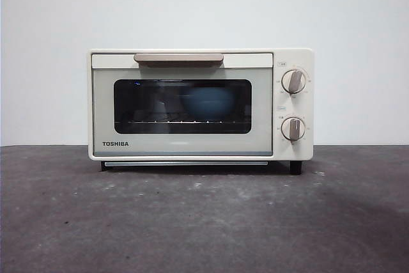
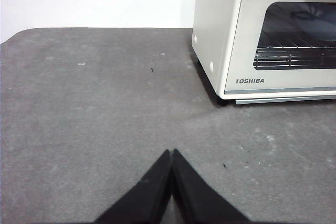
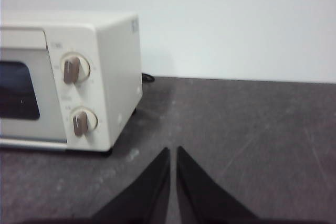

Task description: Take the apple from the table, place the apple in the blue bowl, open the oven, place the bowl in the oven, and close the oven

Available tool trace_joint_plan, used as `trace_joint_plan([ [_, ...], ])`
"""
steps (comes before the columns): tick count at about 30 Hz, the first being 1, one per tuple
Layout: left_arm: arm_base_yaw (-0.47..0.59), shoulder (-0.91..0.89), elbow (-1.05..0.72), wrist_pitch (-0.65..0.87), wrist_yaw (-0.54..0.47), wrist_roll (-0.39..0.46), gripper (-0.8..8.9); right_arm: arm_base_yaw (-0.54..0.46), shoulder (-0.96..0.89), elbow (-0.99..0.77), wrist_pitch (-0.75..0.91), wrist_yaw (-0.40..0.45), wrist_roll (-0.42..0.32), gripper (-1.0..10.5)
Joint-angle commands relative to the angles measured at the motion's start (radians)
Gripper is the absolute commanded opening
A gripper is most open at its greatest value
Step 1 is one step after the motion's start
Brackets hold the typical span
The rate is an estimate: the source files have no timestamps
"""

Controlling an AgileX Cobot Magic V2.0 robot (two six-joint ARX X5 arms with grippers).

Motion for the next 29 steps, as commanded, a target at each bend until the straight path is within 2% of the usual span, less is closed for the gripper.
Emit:
trace_joint_plan([
  [1,0.002,-0.002,-0.024,0.007,-0.002,-0.002,0.08,0.0,-0.019,-0.005,-0.043,0.0,0.025,0.0],
  [8,0.002,-0.002,-0.024,0.007,-0.002,-0.002,0.08,0.0,-0.019,-0.005,-0.204,0.002,0.024,0.0],
  [13,0.002,-0.002,-0.024,0.007,-0.002,-0.002,0.08,0.0,-0.019,-0.004,-0.198,0.008,0.044,0.0],
  [29,0.002,-0.002,-0.024,0.007,-0.001,-0.002,0.08,0.0,-0.019,-0.004,-0.181,0.023,0.043,0.0],
])
